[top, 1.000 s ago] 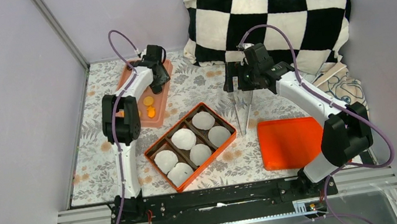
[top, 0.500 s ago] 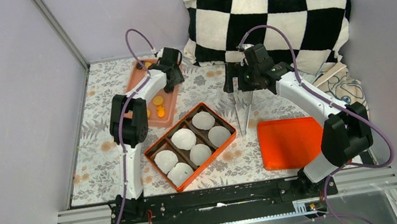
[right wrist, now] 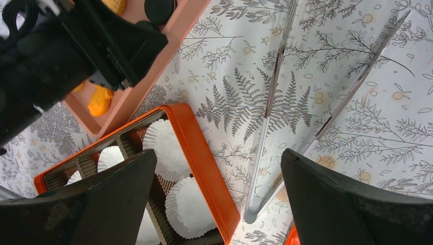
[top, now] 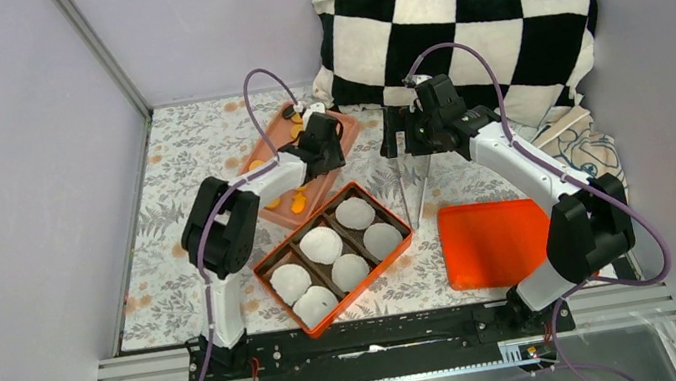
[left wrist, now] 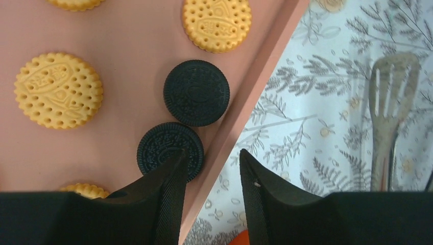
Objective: Pack the cookies
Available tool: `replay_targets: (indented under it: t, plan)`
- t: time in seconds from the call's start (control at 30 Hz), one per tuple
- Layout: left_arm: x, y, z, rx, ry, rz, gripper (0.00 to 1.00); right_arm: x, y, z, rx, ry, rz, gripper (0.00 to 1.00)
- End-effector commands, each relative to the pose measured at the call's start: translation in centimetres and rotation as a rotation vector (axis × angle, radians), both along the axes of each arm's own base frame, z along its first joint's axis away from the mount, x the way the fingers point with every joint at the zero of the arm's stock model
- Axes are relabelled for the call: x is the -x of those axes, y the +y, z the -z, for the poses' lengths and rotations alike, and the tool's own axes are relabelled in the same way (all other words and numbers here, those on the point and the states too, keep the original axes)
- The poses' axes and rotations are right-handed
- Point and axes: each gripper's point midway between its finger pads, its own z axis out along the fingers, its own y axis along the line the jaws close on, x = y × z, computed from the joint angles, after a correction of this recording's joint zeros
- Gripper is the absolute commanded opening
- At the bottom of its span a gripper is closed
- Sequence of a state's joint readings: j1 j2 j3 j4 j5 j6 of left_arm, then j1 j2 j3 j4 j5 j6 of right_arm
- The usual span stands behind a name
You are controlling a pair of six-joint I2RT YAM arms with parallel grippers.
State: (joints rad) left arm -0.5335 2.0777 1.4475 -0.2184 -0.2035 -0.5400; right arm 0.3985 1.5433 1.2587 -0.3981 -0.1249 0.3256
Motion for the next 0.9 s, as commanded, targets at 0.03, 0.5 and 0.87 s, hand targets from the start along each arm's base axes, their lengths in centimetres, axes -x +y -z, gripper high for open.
replay_targets:
  t: [0.03, 0.5, 0.87]
  plan:
    - [15.6, 3.8, 11.3, -0.117, 0.516, 0.074, 0.46, 0.0, 0.7, -1.3, -0.033, -0.031, -0.029, 1.00]
    - [16.0, 7.4, 4.3, -0.127, 0.331, -0.089, 0.46, 0.7, 1.5, -0.1, -0.076, 0.011, -0.051, 1.00]
    - [17.3, 13.8, -5.8, -0.140, 0.175, -0.539, 0.49, 1.0, 2.2, -1.5, -0.120, -0.022, -0.084, 1.00]
